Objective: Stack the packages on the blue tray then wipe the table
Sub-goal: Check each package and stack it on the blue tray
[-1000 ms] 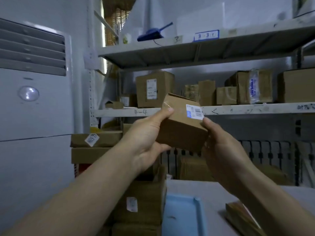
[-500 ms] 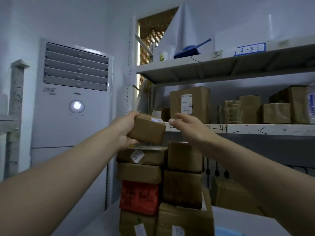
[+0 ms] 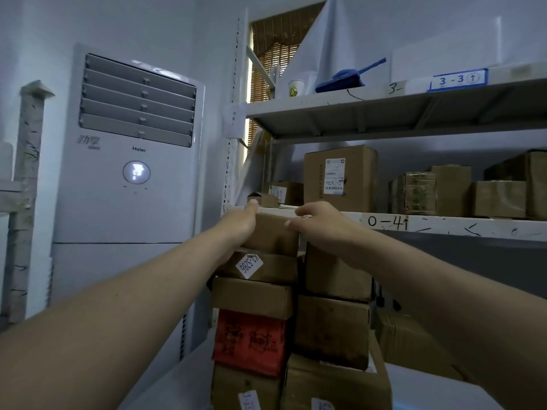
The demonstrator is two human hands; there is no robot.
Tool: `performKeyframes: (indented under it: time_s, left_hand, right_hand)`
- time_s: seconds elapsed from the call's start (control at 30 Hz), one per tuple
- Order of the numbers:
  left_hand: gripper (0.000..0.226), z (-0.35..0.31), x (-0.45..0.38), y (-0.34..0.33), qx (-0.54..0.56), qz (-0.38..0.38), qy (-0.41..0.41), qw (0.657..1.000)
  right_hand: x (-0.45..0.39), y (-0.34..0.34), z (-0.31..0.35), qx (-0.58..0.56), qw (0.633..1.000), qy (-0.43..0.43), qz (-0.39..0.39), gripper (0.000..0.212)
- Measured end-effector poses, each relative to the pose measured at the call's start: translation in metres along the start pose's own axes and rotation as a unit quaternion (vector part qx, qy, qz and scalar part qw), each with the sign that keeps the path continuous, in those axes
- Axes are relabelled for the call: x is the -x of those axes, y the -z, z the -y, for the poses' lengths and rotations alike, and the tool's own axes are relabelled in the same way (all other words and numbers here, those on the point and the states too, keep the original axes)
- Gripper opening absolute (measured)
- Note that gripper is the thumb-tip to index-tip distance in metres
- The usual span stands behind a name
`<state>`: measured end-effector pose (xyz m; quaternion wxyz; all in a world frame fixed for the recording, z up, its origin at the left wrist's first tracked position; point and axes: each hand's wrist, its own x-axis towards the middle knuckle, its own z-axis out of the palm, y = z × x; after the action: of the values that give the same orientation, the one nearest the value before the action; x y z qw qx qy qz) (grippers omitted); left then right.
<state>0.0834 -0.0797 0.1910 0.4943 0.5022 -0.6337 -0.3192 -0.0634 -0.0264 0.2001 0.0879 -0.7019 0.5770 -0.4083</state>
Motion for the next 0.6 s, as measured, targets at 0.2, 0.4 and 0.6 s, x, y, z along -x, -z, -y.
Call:
performKeyframes:
  time_s: [0.2, 0.4, 0.6]
  left_hand:
    - [0.072, 0.015, -0.004, -0.004, -0.027, 0.011, -0.003, 1.0]
    - [0.05, 0.011, 0.004, -0.014, -0.123, -0.224, -0.093, 0.962]
    - [0.01, -0.004, 0.066, -0.058, -0.034, -0.232, -0.336, 0.912]
  right_hand:
    - [0.001, 0.004, -0.008, -0.003, 1.0, -0.011, -0.002, 0.056]
    - [0.018, 0.016, -0.015, -0.031, 0.999, 0.012, -0.043, 0.051]
    - [0.071, 0.039, -0.038, -0.111, 0.983, 0.057, -0.132, 0.037]
